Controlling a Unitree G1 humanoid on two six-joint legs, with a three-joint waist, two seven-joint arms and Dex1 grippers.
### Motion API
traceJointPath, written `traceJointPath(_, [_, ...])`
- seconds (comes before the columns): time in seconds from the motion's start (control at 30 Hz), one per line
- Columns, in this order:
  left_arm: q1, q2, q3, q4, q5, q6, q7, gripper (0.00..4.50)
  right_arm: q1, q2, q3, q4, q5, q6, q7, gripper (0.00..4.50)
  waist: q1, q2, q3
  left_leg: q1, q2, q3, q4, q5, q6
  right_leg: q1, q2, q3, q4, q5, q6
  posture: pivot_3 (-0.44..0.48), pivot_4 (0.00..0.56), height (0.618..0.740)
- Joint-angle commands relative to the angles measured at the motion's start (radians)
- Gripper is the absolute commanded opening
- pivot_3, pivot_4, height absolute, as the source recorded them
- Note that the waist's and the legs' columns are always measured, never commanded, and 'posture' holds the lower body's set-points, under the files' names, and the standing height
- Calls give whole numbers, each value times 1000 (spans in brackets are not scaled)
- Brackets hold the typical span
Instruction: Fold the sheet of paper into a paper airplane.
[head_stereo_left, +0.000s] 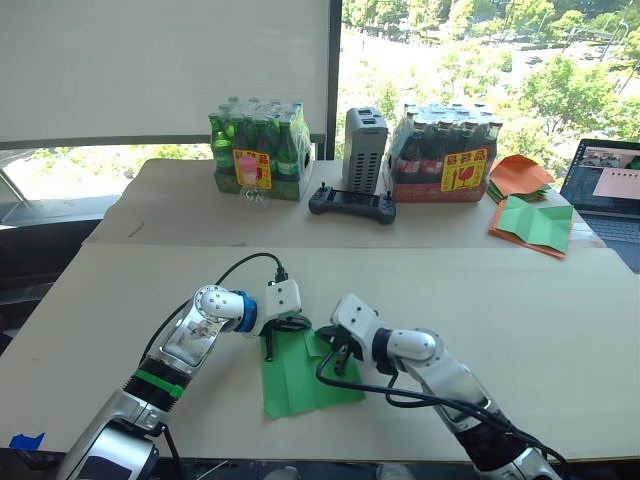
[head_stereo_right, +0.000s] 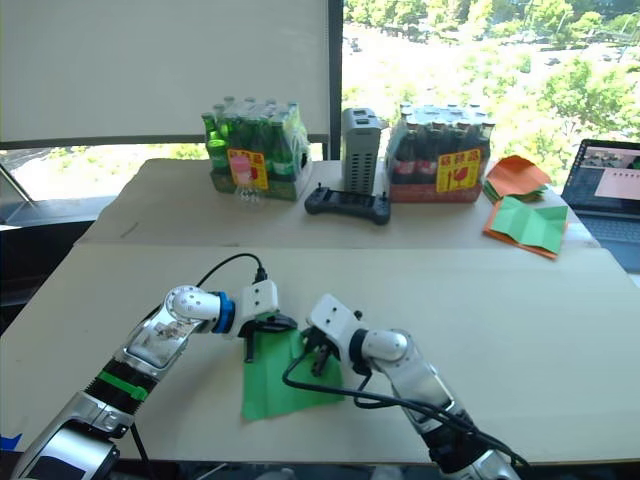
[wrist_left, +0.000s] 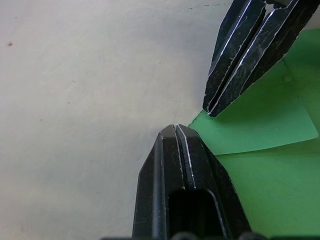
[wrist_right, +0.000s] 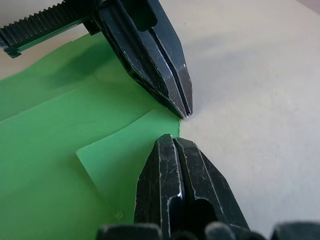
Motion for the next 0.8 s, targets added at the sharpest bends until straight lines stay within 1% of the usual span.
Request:
traceJointPath(0.03, [29, 6, -26, 17, 25, 12, -11, 0, 32, -31, 2, -11, -1, 43, 9, 37, 0, 0, 0, 0, 0, 0, 0, 0, 0, 0, 0, 0, 0, 0, 0, 0, 150, 675])
traceJointPath(0.8, [24, 1, -27, 48, 31, -13, -18, 0, 158, -158, -58, -190, 53, 151, 1, 37, 5, 0, 0, 2, 0, 0, -1, -1, 1, 3, 0, -1, -3, 0, 0, 0, 150, 675])
